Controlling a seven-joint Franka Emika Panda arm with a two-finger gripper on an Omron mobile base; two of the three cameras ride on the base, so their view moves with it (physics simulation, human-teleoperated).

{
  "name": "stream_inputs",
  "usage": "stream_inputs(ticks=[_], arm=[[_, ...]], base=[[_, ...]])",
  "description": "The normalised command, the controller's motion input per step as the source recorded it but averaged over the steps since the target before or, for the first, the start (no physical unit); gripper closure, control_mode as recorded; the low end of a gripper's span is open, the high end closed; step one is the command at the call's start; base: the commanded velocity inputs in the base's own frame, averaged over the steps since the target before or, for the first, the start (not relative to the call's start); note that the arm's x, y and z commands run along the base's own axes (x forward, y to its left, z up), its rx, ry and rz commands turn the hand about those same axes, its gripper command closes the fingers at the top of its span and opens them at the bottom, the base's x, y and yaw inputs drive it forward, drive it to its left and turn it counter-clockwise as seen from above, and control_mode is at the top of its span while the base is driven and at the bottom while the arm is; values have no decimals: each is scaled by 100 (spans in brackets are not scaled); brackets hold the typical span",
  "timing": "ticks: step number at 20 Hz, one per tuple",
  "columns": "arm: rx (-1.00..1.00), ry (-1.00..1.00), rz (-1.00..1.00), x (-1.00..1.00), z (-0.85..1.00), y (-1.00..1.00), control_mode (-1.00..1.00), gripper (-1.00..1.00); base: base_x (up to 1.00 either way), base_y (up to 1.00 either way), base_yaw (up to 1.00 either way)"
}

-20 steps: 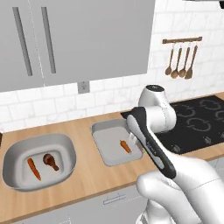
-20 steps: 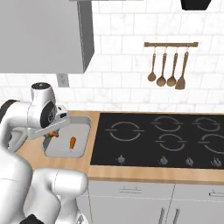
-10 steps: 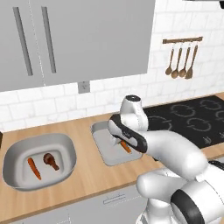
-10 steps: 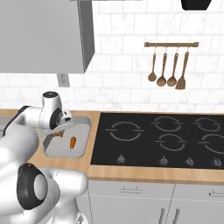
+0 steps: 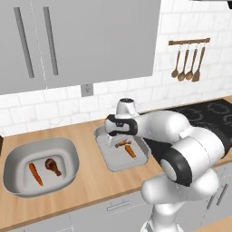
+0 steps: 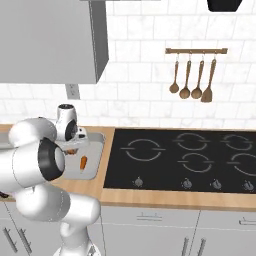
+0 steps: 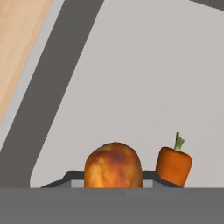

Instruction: Place one carrot and one chicken drumstick in each tupperware on the nearby counter, to pack two identical lunches.

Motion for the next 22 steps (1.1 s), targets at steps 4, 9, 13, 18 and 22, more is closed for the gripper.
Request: stream_inputs(ticks=[4,9,13,18,22], arm=[[0,0,-2,-11,-32,0,-100,100],[0,-13,-3,13,-46,17,-100,100],[0,-11,-2,29,-48,14,-100,100],[0,-6,0,31,-15,6,-100,100],[0,-5,0,30,0,2,-100,-100]], base=[[0,0,0],[0,0,0],[0,0,0],[0,0,0],[0,0,0]])
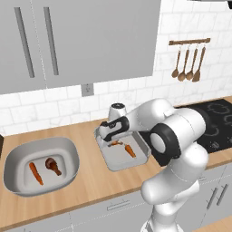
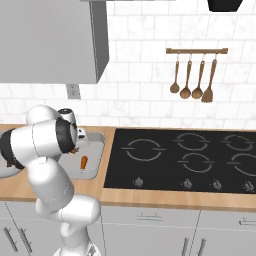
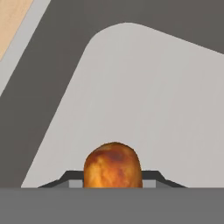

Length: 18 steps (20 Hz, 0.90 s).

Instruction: Place one carrot and one chicken drumstick in each tupperware on the nearby counter, to pack two identical lunches.

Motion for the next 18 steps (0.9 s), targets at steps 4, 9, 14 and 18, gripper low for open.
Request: stream_inputs(ticks=[4,9,14,18], arm=[[0,0,0,1,17,0,-100,-100],[0,-1,0,-7,78,0,-100,-100],[3,0,-4,-85,61,-3,-100,-100],[3,-1,-8,-100,11,-7,-100,-100]], base=[[0,0,0],[0,0,0],[0,0,0],[0,0,0]])
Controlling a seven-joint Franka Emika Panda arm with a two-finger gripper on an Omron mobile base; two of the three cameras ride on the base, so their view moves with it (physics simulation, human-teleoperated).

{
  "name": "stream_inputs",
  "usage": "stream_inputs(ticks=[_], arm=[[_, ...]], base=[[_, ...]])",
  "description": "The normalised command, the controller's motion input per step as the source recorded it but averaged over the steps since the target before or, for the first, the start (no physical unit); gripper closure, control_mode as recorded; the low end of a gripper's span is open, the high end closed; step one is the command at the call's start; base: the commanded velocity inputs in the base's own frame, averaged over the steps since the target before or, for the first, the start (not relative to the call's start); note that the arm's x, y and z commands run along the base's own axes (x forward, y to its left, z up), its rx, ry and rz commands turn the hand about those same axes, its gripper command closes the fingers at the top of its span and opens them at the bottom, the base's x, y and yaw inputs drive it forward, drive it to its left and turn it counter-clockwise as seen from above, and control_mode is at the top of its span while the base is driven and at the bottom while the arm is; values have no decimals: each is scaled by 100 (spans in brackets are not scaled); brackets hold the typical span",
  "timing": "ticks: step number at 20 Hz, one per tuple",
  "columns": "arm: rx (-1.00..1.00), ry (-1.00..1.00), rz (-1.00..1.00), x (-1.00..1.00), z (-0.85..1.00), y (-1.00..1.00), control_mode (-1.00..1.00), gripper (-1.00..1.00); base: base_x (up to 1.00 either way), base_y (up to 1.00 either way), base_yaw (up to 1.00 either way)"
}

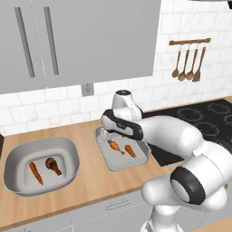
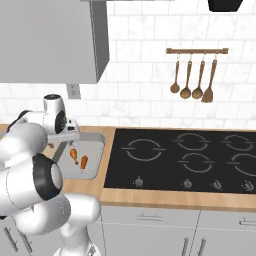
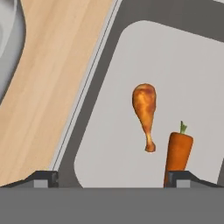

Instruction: Place one carrot and one chicken drumstick in each tupperware on the nearby counter, to pack two identical lunches.

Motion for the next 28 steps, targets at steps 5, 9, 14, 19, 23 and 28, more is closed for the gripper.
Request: stream_inputs(ticks=[5,9,14,19,23,28], arm=[[1,-1,-13,-98,25,-32,-100,-100],[0,0,-14,-59,88,-35,-100,-100],[-11,5,-15,-30,95,-19,-100,-100],[5,0,-27,-71,4,-56,-100,-100],[8,10,-16,-61,22,-34,-100,-100],[3,8,-1,-69,7,-22,-100,-100]], base=[[0,0,0],[0,0,0],[0,0,0],[0,0,0],[0,0,0],[0,0,0]])
